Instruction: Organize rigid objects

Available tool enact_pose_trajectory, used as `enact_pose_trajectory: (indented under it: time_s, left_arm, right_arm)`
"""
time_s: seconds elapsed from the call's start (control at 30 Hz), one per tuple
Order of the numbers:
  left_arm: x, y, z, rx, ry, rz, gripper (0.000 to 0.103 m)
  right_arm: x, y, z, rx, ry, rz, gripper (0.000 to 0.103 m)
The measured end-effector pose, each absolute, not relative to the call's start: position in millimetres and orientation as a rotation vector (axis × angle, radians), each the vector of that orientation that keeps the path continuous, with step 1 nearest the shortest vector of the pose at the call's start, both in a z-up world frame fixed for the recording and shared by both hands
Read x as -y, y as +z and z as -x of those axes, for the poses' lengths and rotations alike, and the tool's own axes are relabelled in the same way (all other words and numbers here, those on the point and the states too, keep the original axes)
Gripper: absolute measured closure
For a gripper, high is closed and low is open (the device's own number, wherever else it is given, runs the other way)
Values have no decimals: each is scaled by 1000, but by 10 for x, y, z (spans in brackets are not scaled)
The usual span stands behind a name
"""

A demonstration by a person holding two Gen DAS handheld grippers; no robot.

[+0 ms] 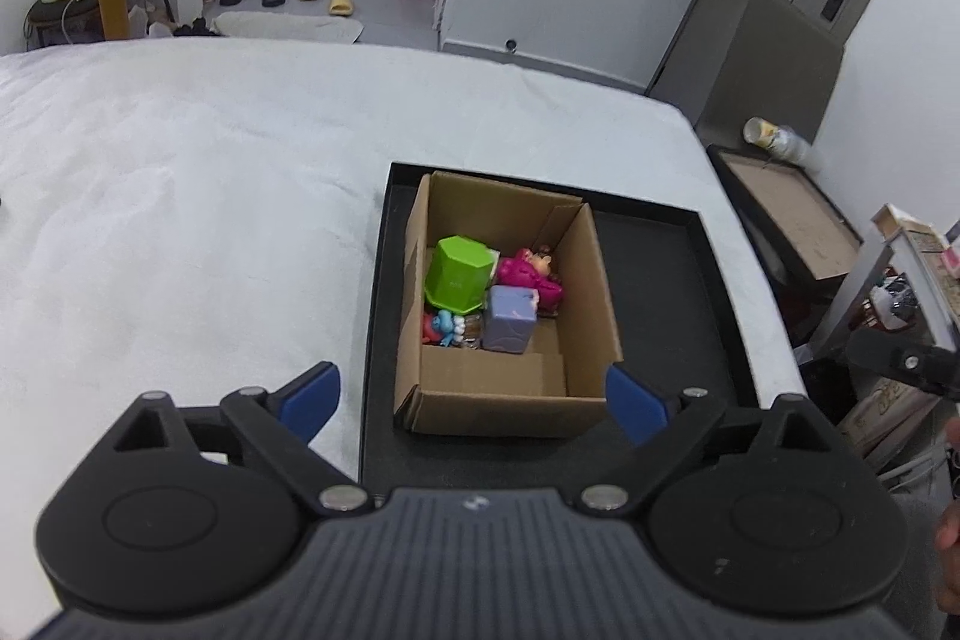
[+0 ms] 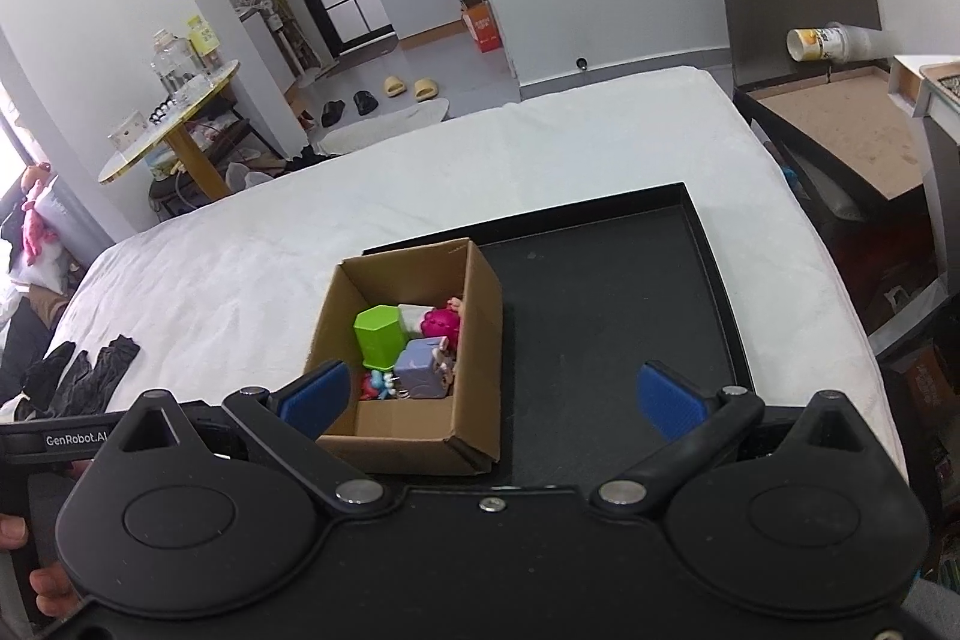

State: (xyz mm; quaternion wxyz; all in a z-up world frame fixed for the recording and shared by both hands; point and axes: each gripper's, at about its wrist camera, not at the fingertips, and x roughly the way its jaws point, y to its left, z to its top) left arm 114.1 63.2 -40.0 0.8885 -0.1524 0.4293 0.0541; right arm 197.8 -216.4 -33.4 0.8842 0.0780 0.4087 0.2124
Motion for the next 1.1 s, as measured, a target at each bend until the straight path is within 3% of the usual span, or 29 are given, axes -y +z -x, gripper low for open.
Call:
enact_pose_trajectory:
  time_s: [1.1]
  left_arm:
    - [-262, 341, -46, -699, 21, 207, 3]
  right_arm:
    - [2371, 154, -1123, -781, 425, -155, 0]
